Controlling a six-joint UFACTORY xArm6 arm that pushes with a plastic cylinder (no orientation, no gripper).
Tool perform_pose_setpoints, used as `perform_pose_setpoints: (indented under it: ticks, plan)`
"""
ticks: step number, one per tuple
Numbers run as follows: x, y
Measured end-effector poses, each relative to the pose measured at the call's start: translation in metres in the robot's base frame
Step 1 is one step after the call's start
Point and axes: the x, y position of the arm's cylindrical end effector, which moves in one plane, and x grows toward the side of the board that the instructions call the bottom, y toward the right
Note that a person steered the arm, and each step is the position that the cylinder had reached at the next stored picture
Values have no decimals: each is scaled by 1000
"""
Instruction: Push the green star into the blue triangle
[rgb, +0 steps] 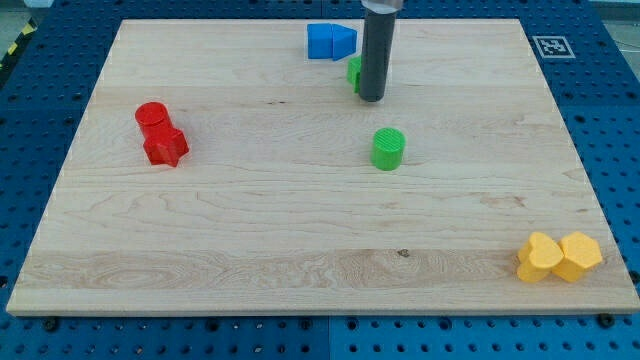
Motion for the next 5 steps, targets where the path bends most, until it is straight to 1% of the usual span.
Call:
perform_pose_setpoints:
  ticks: [1,2,3,5]
  plan:
    - [-31,0]
    - [-45,0]
    - [-45,3]
    - [-59,5]
